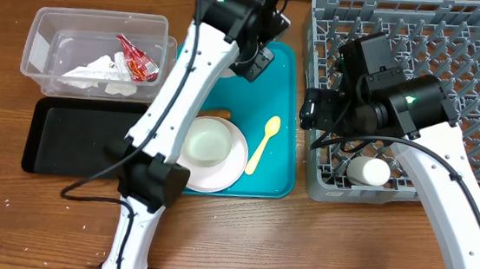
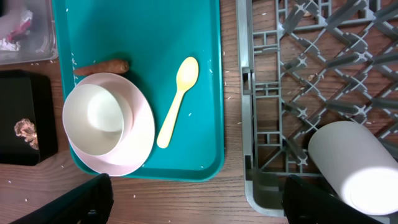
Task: Sort waste into correct bins and load items into the dishwasher
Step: 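Grasp the pink bowl of rice with the left gripper, then tip the pink bowl over the black tray to pour out the rice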
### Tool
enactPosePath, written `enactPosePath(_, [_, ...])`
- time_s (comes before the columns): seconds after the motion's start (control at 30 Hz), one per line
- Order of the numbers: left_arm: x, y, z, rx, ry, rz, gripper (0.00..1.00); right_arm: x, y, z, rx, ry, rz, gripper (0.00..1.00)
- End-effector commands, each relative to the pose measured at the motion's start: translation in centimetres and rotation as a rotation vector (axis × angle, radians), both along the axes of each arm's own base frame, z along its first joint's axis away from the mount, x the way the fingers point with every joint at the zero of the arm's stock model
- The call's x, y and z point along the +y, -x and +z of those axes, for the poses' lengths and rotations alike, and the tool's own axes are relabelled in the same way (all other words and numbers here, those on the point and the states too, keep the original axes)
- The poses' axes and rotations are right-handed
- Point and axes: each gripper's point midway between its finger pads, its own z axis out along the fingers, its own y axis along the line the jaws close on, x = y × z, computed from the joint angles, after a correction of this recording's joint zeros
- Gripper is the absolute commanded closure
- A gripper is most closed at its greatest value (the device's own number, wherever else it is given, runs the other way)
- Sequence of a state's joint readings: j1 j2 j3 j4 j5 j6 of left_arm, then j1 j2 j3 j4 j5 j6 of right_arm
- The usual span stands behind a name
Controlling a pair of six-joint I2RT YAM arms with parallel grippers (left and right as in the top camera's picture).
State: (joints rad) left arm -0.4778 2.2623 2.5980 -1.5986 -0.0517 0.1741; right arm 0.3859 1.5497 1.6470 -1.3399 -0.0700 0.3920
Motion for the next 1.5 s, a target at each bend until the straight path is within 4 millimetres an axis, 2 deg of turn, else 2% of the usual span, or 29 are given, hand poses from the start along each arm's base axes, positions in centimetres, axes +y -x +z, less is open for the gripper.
enactPosePath(0.0, [0.9, 1.6, 2.8, 0.003, 0.053, 0.084, 0.96, -0.1, -0.1, 0.0, -0.006, 0.008, 0.001, 0.11])
enactPosePath(0.07, [0.8, 2.1, 3.6, 0.003, 0.088, 0.105, 0.96, -0.1, -0.1, 0.0, -0.005, 0.008, 0.001, 0.11])
enactPosePath(0.2, [1.7, 3.9, 4.3, 0.025, 0.083, 0.128, 0.96, -0.2, 0.1, -0.1, 0.005, 0.012, 0.001, 0.11])
enactPosePath(0.27, [3.4, 6.2, 3.7, 0.084, 0.048, 0.141, 0.96, -0.2, 0.1, -0.1, 0.006, 0.013, 0.001, 0.11])
enactPosePath(0.33, [6.3, 8.8, 2.1, 0.168, 0.002, 0.185, 0.96, -0.2, 0.1, -0.1, 0.005, 0.013, 0.001, 0.11])
enactPosePath(0.43, [9.3, 9.9, 0.8, 0.197, -0.006, 0.253, 0.96, -0.2, 0.1, -0.1, 0.005, 0.013, 0.001, 0.11])
enactPosePath(0.53, [14.8, 11.4, -0.6, 0.177, 0.038, 0.413, 0.96, -0.2, 0.3, -0.2, 0.012, 0.015, 0.001, 0.11])
enactPosePath(0.6, [17.5, 12.3, -1.5, 0.17, 0.154, 0.484, 0.96, -0.3, 0.3, -0.2, 0.013, 0.016, 0.001, 0.11])
enactPosePath(0.67, [18.7, 12.5, -2.2, 0.152, 0.279, 0.514, 0.96, -0.2, 0.3, -0.2, 0.013, 0.016, 0.001, 0.11])
enactPosePath(0.77, [21.8, 12.3, -4.9, 0.126, 0.466, 0.62, 0.96, -0.3, 0.5, -0.2, 0.02, 0.019, 0.001, 0.11])
enactPosePath(0.9, [23.3, 11.4, -7.2, 0.089, 0.687, 0.666, 0.96, -0.4, 0.7, -0.3, 0.028, 0.021, 0.001, 0.11])
enactPosePath(0.93, [23.8, 10.8, -7.7, 0.06, 0.785, 0.672, 0.96, -0.4, 0.7, -0.3, 0.028, 0.021, 0.001, 0.11])
enactPosePath(1.07, [25.2, 9.8, -8.1, 0.034, 0.93, 0.691, 0.96, -0.3, 0.7, -0.3, 0.031, 0.015, 0.003, 0.11])
enactPosePath(1.23, [26.1, 8.3, -7.3, 0.006, 1.168, 0.662, 0.95, -0.2, 0.7, -0.3, 0.032, 0.012, 0.004, 0.11])
enactPosePath(1.47, [28.1, 8.0, -7.6, 0.053, 1.515, 0.7, 0.96, -0.2, 0.7, -0.3, 0.033, 0.012, 0.004, 0.11])
